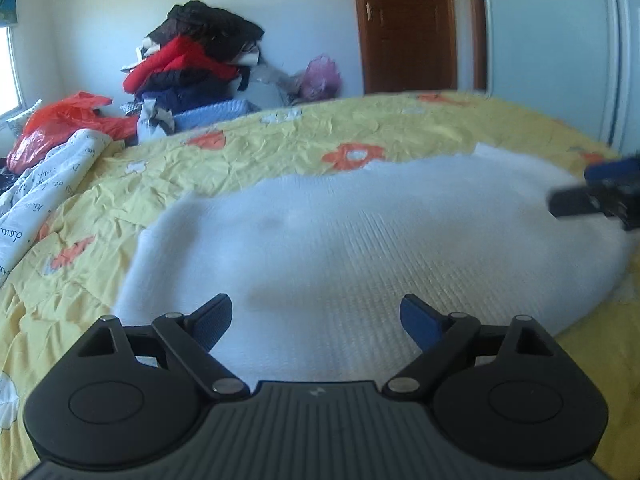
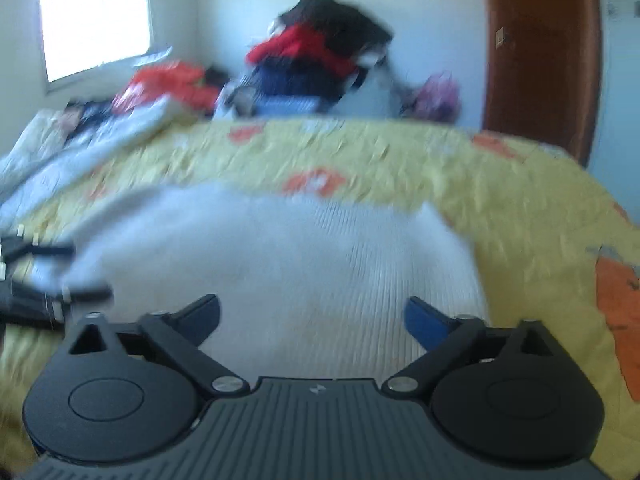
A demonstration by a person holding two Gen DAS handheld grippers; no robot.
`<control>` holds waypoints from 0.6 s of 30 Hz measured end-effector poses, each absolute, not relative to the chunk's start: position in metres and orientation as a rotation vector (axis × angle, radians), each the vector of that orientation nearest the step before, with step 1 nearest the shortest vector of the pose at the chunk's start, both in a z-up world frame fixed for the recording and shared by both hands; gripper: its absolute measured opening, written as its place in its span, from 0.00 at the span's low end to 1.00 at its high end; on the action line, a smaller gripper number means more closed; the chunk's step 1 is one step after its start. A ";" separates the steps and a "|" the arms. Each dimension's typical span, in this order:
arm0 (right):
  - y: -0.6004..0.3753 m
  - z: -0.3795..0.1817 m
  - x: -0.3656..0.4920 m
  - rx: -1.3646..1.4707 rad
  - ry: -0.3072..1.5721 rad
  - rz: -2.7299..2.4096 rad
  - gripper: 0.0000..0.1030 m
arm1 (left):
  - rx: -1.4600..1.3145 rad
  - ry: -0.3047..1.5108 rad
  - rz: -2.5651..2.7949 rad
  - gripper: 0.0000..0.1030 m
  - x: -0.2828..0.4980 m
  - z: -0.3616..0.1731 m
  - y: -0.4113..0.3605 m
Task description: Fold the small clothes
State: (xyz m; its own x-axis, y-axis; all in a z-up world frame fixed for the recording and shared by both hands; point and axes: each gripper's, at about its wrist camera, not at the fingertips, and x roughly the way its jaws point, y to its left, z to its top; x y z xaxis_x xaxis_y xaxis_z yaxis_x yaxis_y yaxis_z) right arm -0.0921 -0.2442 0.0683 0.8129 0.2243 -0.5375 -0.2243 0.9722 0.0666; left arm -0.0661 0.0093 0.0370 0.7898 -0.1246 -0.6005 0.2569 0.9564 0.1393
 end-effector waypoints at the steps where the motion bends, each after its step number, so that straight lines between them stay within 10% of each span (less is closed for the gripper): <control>1: -0.238 0.066 -0.085 -0.012 0.577 0.214 1.00 | 0.212 0.648 -0.209 0.89 -0.061 0.030 0.004; 18: -0.225 0.054 0.004 -0.010 0.679 0.219 0.98 | 0.147 0.647 -0.181 0.96 0.012 0.040 0.015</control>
State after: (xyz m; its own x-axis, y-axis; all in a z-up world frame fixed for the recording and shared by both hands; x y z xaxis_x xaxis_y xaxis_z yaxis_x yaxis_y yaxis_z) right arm 0.0035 -0.2249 0.0542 0.7560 0.1972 -0.6241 -0.2037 0.9771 0.0620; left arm 0.0116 0.0154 0.0401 0.7831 -0.1212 -0.6099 0.2129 0.9738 0.0798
